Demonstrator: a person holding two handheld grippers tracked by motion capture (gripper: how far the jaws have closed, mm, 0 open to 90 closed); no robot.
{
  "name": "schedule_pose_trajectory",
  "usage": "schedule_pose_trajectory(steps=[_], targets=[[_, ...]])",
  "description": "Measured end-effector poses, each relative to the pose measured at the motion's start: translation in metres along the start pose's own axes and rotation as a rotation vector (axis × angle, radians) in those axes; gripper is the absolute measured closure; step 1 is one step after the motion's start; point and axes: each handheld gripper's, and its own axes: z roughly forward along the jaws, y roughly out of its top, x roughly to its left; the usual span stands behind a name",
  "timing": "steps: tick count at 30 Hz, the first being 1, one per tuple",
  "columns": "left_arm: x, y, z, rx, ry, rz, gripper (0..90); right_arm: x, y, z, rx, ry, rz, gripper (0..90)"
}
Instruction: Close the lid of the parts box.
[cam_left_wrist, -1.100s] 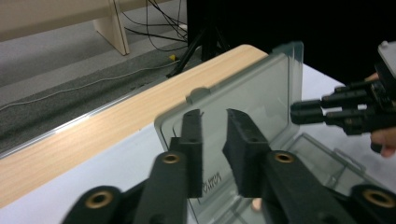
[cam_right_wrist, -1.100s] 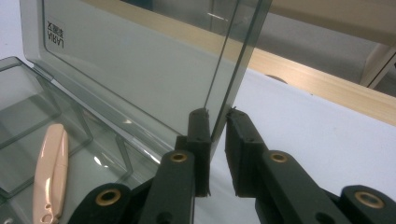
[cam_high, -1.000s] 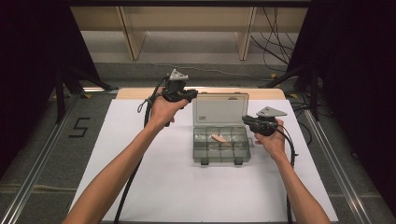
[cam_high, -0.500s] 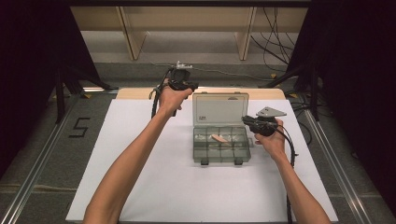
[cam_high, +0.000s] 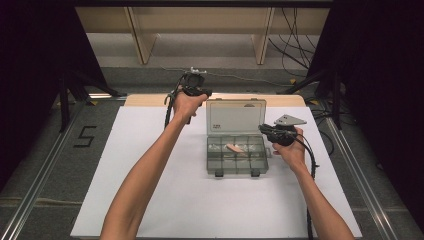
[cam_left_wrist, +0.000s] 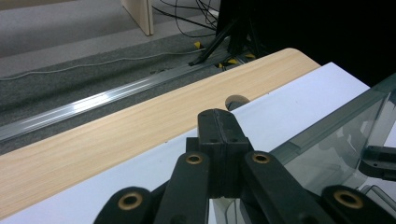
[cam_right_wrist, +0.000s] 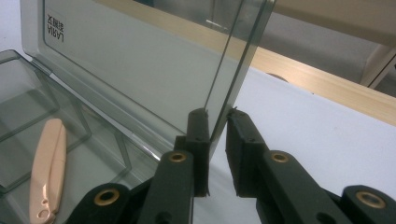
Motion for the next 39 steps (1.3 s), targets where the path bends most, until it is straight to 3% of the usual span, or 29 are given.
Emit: schedule_pose_trajectory(steps=[12,23,26,27,29,31,33,39], targets=[[-0.009,-0.001,0.009,0.025,-0.017,-0.002,89.7,0.000,0.000,0.000,0.007,-0.001,0.000,80.1],[-0.009,-0.001,0.004,0.034,-0.043,-0.004,89.7,0.001,0.001,-0.002,0.013,-0.003,0.003,77.8],[-0.008,-0.002,0.002,0.035,-0.057,-0.007,89.7,0.000,0.002,-0.003,0.013,-0.007,0.010,71.4],[-0.009,-0.002,0.001,0.034,-0.069,-0.006,89.7,0.000,0.004,-0.006,0.026,-0.013,0.035,64.2],[-0.009,-0.002,0.001,0.036,-0.077,-0.007,89.7,0.001,0.005,-0.008,0.005,0.004,0.040,61.6],[-0.013,-0.001,-0.001,0.034,-0.089,-0.008,89.7,0.003,0.007,-0.011,0.005,0.000,0.041,59.4],[-0.020,0.000,-0.006,0.032,-0.102,-0.007,89.7,0.009,0.013,-0.020,-0.011,0.001,0.085,48.0],[-0.034,-0.003,-0.017,0.031,-0.123,-0.001,89.7,0.023,0.025,-0.041,-0.044,-0.010,0.089,36.3]])
